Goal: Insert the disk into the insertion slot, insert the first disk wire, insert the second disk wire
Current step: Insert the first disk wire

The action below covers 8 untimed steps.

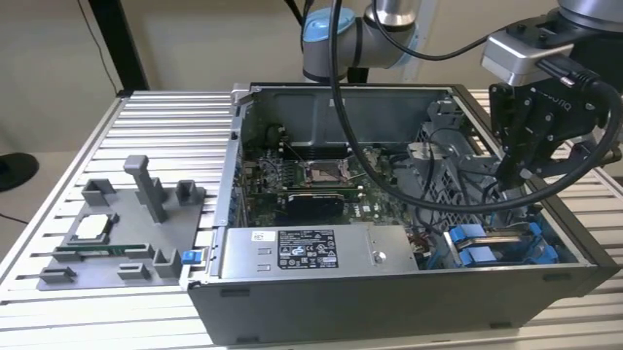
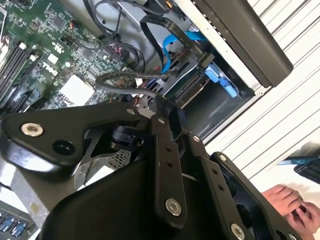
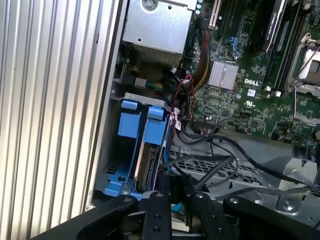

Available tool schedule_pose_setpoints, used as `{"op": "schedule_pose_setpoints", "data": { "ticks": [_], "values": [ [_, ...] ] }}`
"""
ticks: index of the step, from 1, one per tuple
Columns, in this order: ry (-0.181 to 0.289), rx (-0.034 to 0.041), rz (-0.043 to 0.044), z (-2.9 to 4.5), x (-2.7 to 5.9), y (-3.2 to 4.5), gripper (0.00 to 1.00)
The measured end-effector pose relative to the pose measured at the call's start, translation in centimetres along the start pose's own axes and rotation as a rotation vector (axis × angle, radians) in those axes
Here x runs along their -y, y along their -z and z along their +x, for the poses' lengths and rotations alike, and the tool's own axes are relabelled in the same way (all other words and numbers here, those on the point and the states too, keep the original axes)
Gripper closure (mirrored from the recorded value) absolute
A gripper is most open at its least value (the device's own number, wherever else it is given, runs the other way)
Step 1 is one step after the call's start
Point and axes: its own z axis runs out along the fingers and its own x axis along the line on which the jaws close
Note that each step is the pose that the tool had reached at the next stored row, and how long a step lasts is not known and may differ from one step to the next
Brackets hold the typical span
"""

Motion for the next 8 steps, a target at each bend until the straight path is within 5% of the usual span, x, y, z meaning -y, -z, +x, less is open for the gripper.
{"op": "schedule_pose_setpoints", "data": {
  "ticks": [8],
  "values": [
    [0.005, 0.0000, 0.0009, 0.07, 0.00, -0.03, 1.00]
  ]
}}
